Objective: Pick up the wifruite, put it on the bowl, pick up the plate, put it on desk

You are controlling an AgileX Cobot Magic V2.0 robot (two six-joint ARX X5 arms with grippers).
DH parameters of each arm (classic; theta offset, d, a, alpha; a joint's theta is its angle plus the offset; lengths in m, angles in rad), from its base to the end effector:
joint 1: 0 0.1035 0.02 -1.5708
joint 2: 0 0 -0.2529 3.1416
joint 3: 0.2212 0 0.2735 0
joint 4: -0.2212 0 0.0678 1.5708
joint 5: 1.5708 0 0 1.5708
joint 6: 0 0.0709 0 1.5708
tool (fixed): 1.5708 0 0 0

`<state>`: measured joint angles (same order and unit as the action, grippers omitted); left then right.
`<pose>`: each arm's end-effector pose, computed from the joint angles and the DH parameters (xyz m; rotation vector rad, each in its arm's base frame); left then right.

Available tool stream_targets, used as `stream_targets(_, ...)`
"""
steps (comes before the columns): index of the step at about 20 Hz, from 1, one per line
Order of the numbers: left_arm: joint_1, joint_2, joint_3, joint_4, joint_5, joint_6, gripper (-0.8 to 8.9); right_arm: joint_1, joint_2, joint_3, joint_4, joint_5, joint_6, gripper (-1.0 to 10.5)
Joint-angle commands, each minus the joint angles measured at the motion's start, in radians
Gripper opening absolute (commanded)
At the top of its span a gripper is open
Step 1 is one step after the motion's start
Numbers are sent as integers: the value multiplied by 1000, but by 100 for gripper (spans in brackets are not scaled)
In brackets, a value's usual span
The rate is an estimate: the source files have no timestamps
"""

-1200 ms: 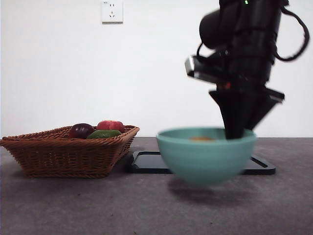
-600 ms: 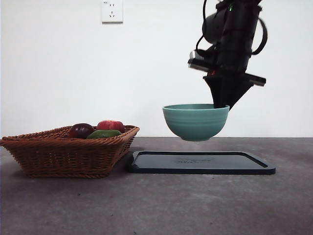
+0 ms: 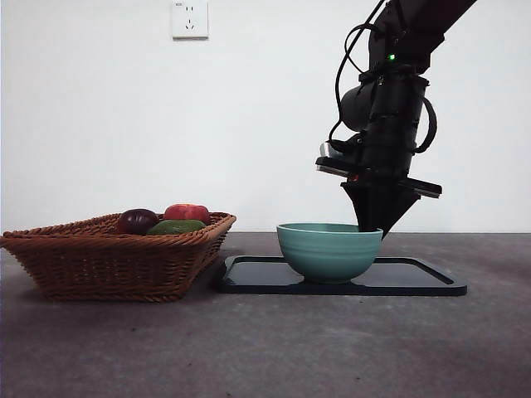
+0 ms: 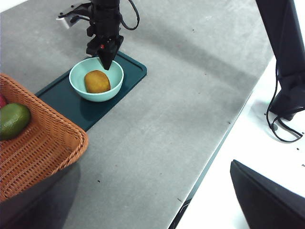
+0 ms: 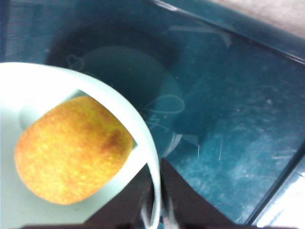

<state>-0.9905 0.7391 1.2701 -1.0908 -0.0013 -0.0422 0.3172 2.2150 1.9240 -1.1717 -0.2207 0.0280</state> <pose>0.0825 -0.1257 0.3871 0.2394 0.5323 -0.9505 0.4317 0.1581 0.1505 -0.0490 1.4817 0.4168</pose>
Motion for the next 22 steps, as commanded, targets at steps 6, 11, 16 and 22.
stream_targets(6, -8, 0, 10, 14, 3, -4, 500, -11, 16, 47, -27, -6, -14, 386)
stream_targets(11, -8, 6, 10, 21, 3, -3, 500, -39, -140, 60, -71, 28, -19, 527)
stream_targets(16, -8, 55, 10, 68, 3, -3, 500, -39, -412, 58, -173, 72, -33, 580)
stream_targets(22, -8, 112, 10, 114, 3, -1, 500, -30, -673, 41, -231, 71, -33, 580)
